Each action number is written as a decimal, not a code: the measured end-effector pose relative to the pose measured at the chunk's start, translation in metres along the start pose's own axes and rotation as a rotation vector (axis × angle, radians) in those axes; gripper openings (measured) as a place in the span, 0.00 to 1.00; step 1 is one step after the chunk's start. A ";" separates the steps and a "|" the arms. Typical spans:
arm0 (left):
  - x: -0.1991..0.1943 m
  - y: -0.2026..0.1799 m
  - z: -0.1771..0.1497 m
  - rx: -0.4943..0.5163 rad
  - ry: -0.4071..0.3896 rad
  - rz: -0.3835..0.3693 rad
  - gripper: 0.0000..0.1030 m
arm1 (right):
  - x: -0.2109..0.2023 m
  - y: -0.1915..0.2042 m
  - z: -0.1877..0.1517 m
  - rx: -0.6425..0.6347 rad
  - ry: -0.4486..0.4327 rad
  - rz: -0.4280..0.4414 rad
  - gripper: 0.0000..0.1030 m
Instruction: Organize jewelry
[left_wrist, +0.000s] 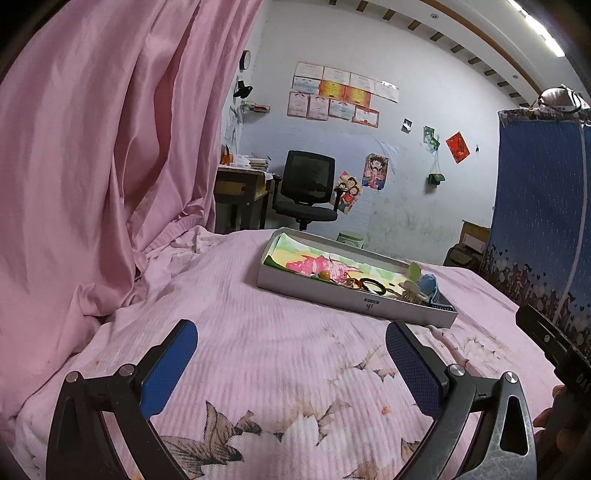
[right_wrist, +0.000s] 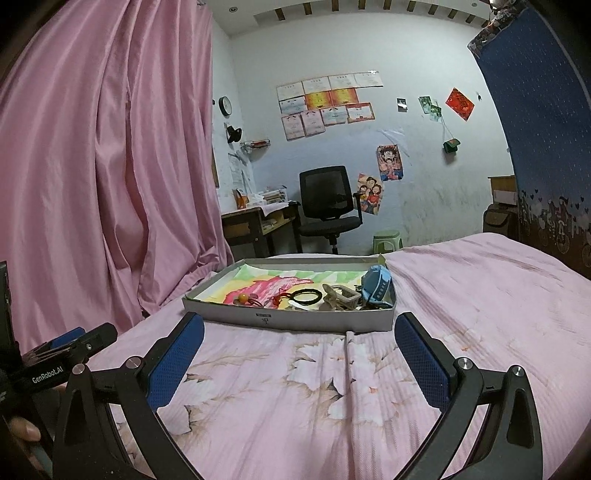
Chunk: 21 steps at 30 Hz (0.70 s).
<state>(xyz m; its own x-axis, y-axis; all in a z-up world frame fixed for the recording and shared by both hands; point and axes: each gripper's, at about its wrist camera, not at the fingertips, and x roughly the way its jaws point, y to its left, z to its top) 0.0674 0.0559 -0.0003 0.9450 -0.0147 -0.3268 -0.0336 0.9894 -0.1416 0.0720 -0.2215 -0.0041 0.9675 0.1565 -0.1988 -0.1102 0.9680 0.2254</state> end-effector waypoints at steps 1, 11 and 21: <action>0.000 0.000 0.000 0.000 -0.002 0.000 1.00 | 0.000 0.000 0.000 0.000 0.000 0.000 0.99; 0.000 -0.001 -0.001 -0.001 -0.001 0.001 1.00 | 0.000 0.001 0.000 -0.001 0.000 0.000 0.99; -0.001 -0.001 -0.001 0.000 -0.001 0.000 1.00 | 0.000 0.001 0.001 -0.001 0.001 0.000 0.99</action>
<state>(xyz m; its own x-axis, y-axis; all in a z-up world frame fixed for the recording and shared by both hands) 0.0666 0.0544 -0.0006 0.9452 -0.0147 -0.3260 -0.0334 0.9894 -0.1415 0.0724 -0.2207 -0.0034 0.9673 0.1566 -0.1994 -0.1106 0.9683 0.2241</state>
